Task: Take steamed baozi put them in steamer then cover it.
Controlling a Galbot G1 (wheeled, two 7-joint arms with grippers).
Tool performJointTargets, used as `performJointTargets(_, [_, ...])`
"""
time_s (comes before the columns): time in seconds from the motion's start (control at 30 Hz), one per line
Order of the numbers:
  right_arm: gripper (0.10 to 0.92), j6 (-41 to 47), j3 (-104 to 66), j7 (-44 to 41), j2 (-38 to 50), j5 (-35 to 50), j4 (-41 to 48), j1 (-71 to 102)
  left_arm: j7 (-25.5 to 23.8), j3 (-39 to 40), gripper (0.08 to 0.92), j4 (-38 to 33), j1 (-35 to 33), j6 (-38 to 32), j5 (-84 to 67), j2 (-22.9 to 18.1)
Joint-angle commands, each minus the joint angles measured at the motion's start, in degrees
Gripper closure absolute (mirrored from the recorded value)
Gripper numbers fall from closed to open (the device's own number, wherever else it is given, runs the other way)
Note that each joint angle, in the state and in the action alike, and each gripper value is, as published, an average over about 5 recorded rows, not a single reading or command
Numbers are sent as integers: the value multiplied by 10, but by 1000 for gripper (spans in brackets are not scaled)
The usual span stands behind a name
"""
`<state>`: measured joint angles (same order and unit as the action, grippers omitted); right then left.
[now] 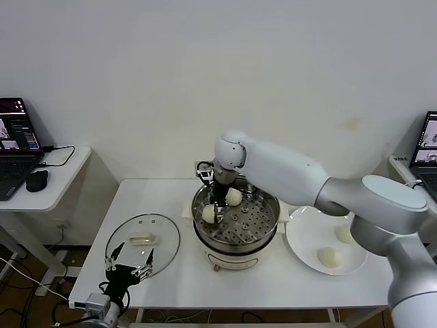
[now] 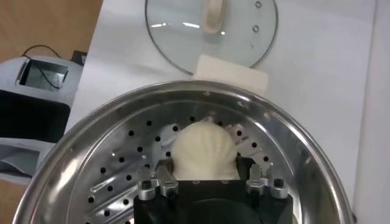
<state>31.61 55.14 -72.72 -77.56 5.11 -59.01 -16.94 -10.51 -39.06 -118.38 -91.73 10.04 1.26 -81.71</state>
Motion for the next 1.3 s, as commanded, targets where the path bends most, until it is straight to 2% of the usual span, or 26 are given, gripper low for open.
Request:
performJointTargets(0.03, [339,1,-6,2,-2,-3,2,5,0,1,177,0,0,0,1,-1])
performJointTargets(0.17, [237,7,-21,3,25,2,-31,-1,0,1,177,0,-1,0,1,-1])
performJointTargets(0.27, [208,12,-30,2,64,13,-78,-13,0,1,177,1,-2,0,1,-2])
performJointTargets(0.63, [203,-55,-62,-42,299,29,-237,-74,-1,3,177,-5,-6,0,7,-6])
performJointTargets(0.9, [203,-109,-131,-63,482,-30,-316,-3,-1,12,177,-10,-12,1,12,-6])
performJointTargets(1.07, [203,-171,-234,-64,540,-90,-328,135,-1,20,177,-12,-19,1,16,-4])
performJointTargets(1.2, [203,-249,-262,-58,546,-128,-301,208,-1,24,177,-14,-24,1,21,-5])
performJointTargets(1.3, [203,-259,-278,-55,539,-160,-283,243,0,27,177,-15,-29,1,25,-6])
